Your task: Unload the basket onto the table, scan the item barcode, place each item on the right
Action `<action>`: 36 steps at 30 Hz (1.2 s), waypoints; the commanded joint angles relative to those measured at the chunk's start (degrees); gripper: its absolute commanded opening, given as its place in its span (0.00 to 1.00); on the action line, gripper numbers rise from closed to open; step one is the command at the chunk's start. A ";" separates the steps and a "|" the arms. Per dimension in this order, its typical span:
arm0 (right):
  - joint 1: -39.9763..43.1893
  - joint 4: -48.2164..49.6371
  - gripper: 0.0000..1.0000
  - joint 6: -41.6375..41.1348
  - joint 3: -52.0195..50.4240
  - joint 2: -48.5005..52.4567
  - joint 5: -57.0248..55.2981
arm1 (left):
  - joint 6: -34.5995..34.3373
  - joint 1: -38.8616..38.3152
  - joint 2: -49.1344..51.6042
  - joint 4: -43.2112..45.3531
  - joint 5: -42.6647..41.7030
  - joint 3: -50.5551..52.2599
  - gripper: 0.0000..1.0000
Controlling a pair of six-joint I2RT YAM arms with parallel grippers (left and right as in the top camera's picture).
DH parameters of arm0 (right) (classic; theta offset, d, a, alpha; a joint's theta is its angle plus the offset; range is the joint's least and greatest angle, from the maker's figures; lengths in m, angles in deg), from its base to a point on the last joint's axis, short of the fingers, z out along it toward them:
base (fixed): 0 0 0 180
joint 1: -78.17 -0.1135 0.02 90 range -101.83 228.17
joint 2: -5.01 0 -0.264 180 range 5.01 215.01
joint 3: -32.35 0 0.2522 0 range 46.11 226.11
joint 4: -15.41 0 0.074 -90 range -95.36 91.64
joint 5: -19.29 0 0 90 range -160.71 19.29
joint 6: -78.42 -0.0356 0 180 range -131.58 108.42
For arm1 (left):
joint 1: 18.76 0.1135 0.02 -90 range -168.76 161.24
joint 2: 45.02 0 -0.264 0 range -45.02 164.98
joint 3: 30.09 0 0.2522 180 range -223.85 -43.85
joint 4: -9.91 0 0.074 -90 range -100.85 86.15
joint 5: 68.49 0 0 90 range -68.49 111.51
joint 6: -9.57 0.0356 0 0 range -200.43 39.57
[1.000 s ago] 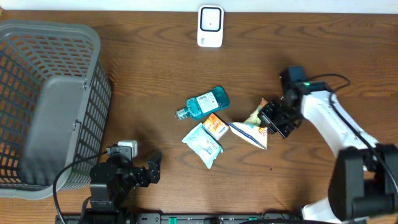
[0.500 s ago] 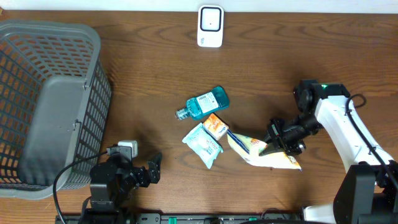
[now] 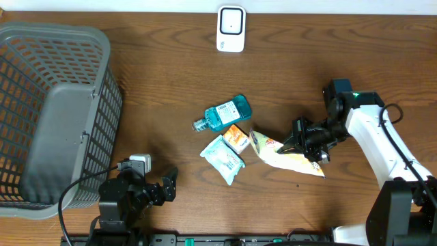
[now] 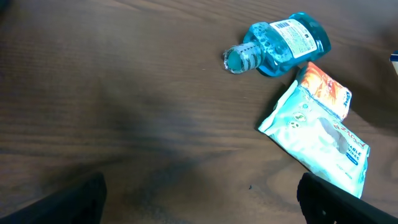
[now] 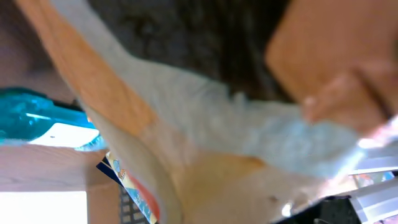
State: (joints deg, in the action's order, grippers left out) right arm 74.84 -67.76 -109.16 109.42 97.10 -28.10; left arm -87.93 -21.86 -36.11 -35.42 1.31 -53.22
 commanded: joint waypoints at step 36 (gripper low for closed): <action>-8.83 30.36 0.94 21.94 0.37 -0.57 -41.92 | -0.31 0.17 -0.11 -0.98 0.33 0.52 0.98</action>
State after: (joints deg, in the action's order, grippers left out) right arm 65.88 -35.74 -79.76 109.40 97.10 -66.26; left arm -87.93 -21.86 -36.11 -35.53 1.29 -53.22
